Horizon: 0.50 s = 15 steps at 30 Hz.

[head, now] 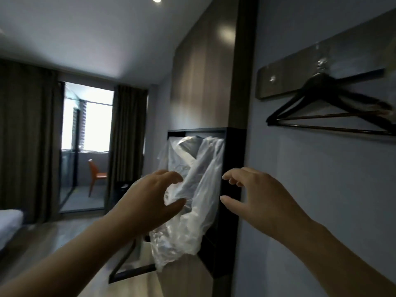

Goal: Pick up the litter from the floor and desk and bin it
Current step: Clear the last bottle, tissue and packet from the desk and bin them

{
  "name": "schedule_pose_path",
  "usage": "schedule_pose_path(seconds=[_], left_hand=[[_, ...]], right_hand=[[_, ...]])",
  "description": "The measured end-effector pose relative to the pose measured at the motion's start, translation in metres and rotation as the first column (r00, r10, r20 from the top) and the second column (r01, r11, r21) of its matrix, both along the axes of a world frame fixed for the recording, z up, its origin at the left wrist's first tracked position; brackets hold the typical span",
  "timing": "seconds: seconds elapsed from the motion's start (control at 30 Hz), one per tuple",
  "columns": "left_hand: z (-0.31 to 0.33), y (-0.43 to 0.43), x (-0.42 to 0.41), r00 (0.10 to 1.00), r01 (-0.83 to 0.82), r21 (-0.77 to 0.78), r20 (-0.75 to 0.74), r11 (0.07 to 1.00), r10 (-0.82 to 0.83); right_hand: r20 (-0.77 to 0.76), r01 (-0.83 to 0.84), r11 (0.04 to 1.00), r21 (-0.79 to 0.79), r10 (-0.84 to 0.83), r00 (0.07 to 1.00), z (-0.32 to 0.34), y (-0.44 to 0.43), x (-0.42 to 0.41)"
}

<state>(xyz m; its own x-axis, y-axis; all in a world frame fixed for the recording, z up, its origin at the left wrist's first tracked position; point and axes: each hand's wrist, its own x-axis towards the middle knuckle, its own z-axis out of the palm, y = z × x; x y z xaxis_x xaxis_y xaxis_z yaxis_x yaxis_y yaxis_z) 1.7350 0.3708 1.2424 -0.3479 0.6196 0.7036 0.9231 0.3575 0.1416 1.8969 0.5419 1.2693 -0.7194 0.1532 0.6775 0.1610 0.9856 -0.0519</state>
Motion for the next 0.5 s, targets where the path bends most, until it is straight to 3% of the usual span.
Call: schedule_pose_path(seconds=[0.27, 0.5], left_hand=[[-0.022, -0.107, -0.067, 0.974, -0.219, -0.039, 0.047, 0.975, 0.220], [-0.036, -0.147, -0.121, 0.945, -0.312, -0.029, 0.090, 0.950, 0.313]], right_hand=[[-0.010, -0.207, 0.977, -0.054, 0.206, 0.978, -0.017, -0.066, -0.116], [0.039, -0.315, 0.948, -0.051, 0.317, 0.948, -0.031, -0.086, -0.196]])
